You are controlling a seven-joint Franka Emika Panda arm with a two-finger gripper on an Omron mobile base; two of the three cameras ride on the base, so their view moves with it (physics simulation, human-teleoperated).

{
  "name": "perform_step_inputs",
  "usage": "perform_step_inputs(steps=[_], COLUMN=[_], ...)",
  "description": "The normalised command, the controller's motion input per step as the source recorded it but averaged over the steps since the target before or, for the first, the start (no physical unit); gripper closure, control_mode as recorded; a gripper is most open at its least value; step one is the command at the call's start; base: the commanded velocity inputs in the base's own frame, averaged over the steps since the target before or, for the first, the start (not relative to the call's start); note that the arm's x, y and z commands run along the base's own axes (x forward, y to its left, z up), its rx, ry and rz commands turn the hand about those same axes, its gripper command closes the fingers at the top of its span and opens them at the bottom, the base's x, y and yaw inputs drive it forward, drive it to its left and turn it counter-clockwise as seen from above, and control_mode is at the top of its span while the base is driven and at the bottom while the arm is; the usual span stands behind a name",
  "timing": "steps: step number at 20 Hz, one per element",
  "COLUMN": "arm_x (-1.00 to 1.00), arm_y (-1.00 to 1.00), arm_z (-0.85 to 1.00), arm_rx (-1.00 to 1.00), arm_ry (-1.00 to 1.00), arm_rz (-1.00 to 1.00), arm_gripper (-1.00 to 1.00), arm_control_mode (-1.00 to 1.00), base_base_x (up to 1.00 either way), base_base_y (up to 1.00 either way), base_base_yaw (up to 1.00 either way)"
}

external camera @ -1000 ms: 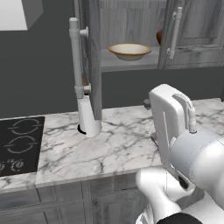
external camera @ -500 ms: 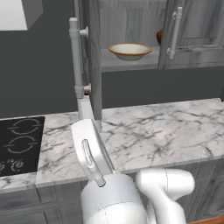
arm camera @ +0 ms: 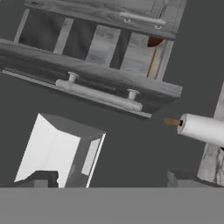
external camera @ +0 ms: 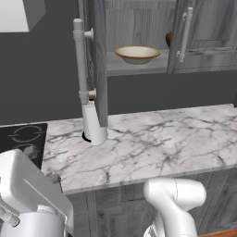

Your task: Open the cabinet. Pick the bowls from the counter and place them in the cabinet. Then close the cabinet.

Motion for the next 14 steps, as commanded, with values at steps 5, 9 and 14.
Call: perform_step_inputs(steps=[5,9,14], arm_x=[0.44,0.46,0.44], arm_y=[0.15,0.0,0.0], arm_z=[-0.38,-0.53,-0.34], arm_rx=[0.14,0.23,0.18], arm_ry=[-0.01,-0.04,-0.07], arm_rz=[-0.16,-0.15,-0.16], arm_gripper=[-1.0,-1.0,-1.0], arm_control_mode=[-1.0,-1.0,-1.0], base_base_x=[0.0,0.0,0.0], base_base_y=[0.0,0.0,0.0], base_base_yaw=[0.0,0.0,0.0])
